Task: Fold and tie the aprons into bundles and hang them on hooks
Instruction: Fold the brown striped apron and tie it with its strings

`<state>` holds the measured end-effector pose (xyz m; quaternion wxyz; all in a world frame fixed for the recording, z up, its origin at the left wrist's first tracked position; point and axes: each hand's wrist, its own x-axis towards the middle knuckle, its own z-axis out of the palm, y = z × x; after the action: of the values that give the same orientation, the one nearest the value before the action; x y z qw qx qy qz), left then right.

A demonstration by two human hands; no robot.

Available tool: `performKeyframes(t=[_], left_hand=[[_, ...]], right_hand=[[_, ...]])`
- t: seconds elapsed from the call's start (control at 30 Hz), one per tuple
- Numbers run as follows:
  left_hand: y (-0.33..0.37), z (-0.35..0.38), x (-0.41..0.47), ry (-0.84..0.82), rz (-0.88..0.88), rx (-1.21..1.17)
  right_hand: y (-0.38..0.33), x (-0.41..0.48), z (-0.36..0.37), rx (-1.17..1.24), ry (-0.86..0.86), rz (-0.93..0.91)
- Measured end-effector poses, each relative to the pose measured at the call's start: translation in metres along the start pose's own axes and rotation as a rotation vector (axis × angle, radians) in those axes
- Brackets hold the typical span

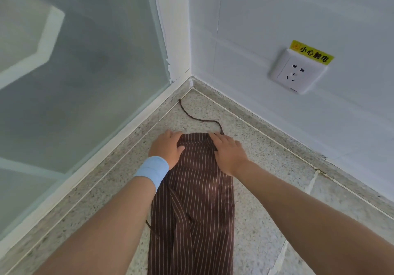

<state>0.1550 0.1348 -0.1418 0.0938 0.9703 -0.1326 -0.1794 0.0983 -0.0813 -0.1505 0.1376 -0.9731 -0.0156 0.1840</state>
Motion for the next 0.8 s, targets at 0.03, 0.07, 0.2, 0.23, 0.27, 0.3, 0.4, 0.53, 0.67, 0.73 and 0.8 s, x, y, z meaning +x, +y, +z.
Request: performKeyframes(t=[0.03, 0.07, 0.2, 0.23, 0.27, 0.3, 0.4, 0.53, 0.67, 0.73, 0.8], left_hand=[[-0.002, 0.002, 0.000, -0.010, 0.000, 0.057], [-0.003, 0.004, 0.000, -0.006, -0.002, 0.120], [-0.008, 0.006, 0.001, 0.257, 0.046, -0.014], [-0.010, 0.006, 0.001, 0.319, 0.046, -0.069], [-0.012, 0.004, -0.001, 0.359, 0.014, -0.064], [-0.013, 0.002, -0.002, 0.373, -0.050, -0.004], [-0.022, 0.001, -0.009, 0.264, -0.251, 0.190], [-0.015, 0.009, -0.042, 0.387, -0.057, 0.033], [0.003, 0.033, -0.097, 0.281, 0.370, -0.034], [0.003, 0.055, -0.124, 0.145, 0.510, -0.001], [0.000, 0.071, -0.147, 0.074, 0.587, 0.071]], right_hand=[[0.000, 0.003, 0.003, -0.051, -0.022, -0.001], [0.001, 0.005, 0.006, -0.082, -0.041, 0.001], [0.004, 0.010, 0.010, -0.135, -0.080, -0.008], [0.004, 0.011, 0.010, -0.145, -0.090, -0.009], [0.005, 0.013, 0.010, -0.150, -0.099, -0.007], [0.005, 0.014, 0.010, -0.152, -0.104, -0.005], [0.004, 0.016, 0.005, -0.192, -0.132, -0.002], [-0.010, -0.001, 0.005, -0.297, -0.041, -0.026], [-0.036, -0.058, 0.021, -0.153, 0.223, -0.122], [-0.045, -0.092, 0.038, -0.102, 0.285, -0.213], [-0.053, -0.128, 0.057, -0.063, 0.239, -0.270]])
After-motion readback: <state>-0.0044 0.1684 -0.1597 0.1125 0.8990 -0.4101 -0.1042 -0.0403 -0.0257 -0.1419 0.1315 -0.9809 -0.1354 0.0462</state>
